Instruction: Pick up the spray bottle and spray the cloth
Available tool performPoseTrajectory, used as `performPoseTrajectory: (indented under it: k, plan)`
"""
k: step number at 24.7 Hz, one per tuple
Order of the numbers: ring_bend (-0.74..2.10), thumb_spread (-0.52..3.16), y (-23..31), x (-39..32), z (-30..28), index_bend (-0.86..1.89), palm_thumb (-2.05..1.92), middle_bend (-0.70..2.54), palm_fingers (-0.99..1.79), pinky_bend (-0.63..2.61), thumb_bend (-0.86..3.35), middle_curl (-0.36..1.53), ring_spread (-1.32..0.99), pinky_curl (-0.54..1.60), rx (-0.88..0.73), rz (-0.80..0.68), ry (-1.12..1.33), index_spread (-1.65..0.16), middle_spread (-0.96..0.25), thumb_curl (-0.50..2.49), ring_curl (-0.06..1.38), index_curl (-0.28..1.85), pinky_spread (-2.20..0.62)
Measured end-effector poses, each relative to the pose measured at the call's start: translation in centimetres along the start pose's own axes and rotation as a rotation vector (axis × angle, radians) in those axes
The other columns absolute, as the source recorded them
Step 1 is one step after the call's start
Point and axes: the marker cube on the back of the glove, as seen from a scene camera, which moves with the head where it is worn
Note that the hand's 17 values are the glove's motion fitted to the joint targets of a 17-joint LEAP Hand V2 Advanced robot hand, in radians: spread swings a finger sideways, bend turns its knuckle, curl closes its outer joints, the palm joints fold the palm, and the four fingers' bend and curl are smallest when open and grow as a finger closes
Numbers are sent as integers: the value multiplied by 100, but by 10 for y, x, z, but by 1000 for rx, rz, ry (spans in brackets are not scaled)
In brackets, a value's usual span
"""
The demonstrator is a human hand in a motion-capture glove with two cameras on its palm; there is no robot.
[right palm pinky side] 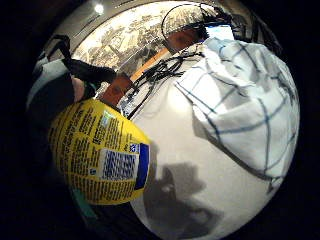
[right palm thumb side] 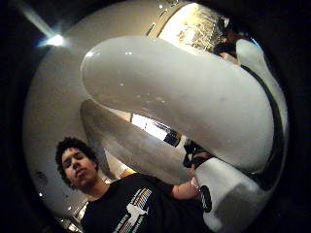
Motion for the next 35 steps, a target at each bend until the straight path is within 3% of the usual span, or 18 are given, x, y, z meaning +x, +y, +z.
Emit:
performPoseTrajectory:
  k: [15,18,20,22,25,30,35]
  plan:
    - [38,85,-9,32,35,18,81,35,116,23,-3,48,-4,36,20,49,-46,-15,-3,58,37,53,3]
    - [47,87,1,32,28,-10,74,35,100,32,-7,48,-4,38,12,56,-14,-19,-4,54,39,43,5]
    - [49,88,14,29,13,-20,71,35,76,40,-7,48,-3,41,17,43,48,-23,-3,51,40,36,9]
    - [49,90,33,27,-10,-8,73,35,70,43,-4,49,-2,43,33,21,131,-24,-2,50,42,35,11]
    - [43,94,69,25,-52,12,78,34,80,37,0,47,-2,39,80,-4,291,-23,-2,50,39,35,13]
    - [40,98,132,30,-120,18,83,36,95,28,0,46,-2,35,201,-12,591,-22,-2,50,35,35,14]
    - [40,100,168,35,-149,13,88,36,98,23,0,46,-2,35,295,-65,843,-22,-3,51,36,35,15]
